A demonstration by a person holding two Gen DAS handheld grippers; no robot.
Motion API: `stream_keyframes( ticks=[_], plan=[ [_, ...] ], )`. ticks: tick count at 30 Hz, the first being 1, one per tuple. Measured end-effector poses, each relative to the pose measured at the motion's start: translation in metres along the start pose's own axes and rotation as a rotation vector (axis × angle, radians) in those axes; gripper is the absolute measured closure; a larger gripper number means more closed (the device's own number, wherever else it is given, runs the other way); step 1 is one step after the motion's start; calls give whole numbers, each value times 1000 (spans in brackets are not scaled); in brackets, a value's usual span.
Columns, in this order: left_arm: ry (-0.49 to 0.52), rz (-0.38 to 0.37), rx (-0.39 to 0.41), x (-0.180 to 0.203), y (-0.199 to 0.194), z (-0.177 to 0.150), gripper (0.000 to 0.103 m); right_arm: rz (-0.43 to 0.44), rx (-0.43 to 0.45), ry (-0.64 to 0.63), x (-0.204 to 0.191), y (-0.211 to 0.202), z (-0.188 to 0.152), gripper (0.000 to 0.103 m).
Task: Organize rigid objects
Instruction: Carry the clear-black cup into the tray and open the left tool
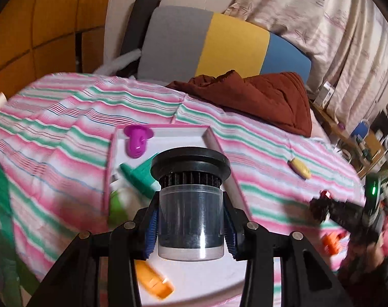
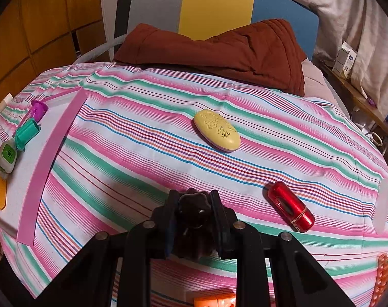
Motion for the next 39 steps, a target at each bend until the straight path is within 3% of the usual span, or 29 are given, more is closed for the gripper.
stream_keyframes(
  ticks=[6,10,21,24,29,33,39],
  plan=[
    [-49,-15,-4,-2,36,37,60,0,0,0,0,1,0,79],
    [-92,-30,-55,-5,67,42,60,-1,0,-5,-2,1,0,79],
    [-71,73,-161,-29,146,41,60,3,-1,-13,-6,2,1,79],
    [-7,117,-157,-33,152,43,60,3,-1,-13,-6,2,1,79],
    [-20,98,-152,-38,151,45,54,4,-1,-10,-5,3,2,79],
    [-13,106,-118,-39,135,49,43,4,-1,-9,-5,3,2,79],
    [1,121,-69,-36,107,52,43,-1,3,-15,-6,3,2,79]
  ],
)
Point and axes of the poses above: each gripper's, at about its wrist camera, not at the fingertips, and y roughly the way its jaws point, x to its right, z to its top, the point moved 10 cm from there along y, roughly the way its jaws point, and after that the axes turned 12 degrees about y, right-handed, at the moved point
